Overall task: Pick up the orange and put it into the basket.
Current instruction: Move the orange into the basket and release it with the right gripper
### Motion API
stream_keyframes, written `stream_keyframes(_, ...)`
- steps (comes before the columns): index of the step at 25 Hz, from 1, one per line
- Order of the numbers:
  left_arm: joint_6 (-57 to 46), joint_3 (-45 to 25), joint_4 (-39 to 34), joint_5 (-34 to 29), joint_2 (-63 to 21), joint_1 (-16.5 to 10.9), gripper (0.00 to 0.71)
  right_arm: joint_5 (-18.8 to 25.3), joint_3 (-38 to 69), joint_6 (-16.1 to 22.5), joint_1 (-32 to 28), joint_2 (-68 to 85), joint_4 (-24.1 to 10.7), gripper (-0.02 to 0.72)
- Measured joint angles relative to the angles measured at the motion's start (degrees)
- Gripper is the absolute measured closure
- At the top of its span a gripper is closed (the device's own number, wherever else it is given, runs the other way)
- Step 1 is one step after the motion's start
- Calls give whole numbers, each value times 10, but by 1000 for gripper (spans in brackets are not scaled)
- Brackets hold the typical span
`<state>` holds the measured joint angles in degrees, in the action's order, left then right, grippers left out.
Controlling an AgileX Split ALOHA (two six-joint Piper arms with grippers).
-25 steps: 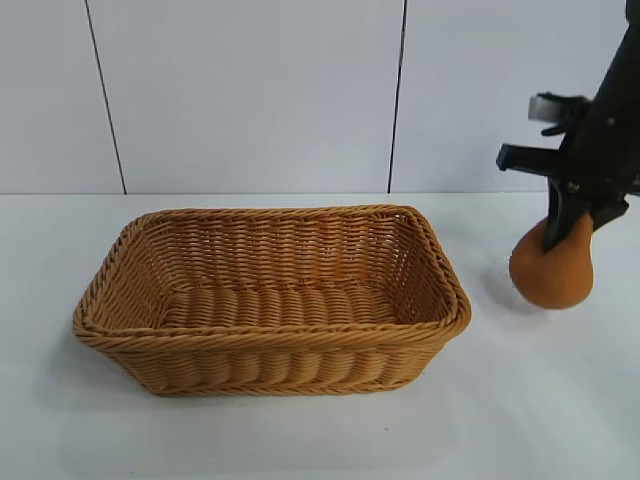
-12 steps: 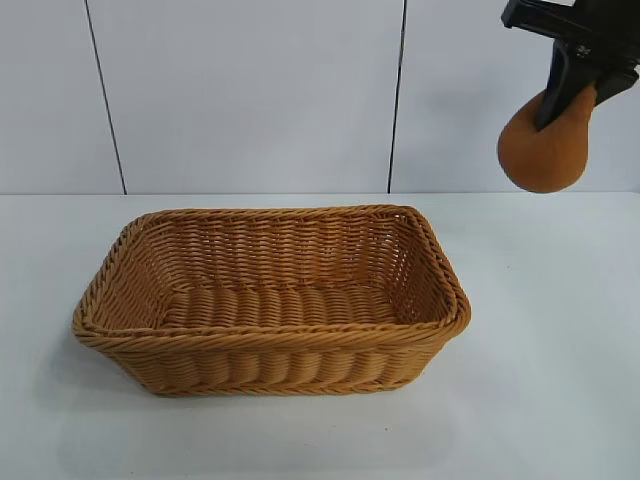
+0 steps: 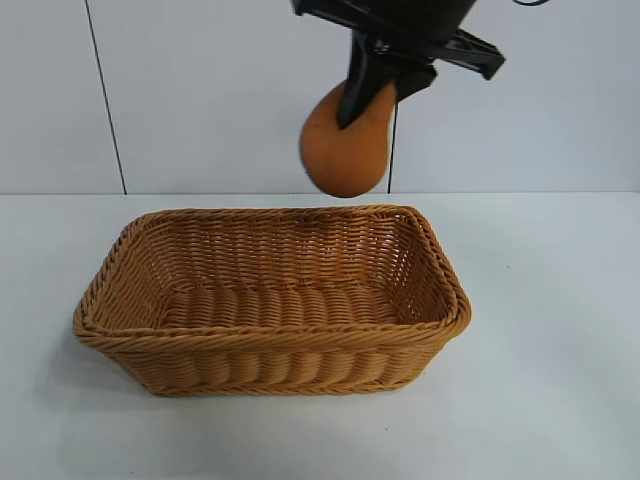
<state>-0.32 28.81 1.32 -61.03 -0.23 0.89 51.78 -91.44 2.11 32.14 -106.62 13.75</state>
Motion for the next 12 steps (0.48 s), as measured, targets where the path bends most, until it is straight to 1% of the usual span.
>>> stream_keyframes(3,0,0,0,0,0,0,125,-19,0,6,31,-30,-1,685)
stream_keyframes(5,0,0,0,0,0,0,125,-31,0,7,41,-57,-3,685)
stream_keyframes(9,0,0,0,0,0,0,126,-61,0,8,44,-116,-14,685)
stream_keyframes(12,0,0,0,0,0,0,126,-69,0,8,44,-153,-17,685)
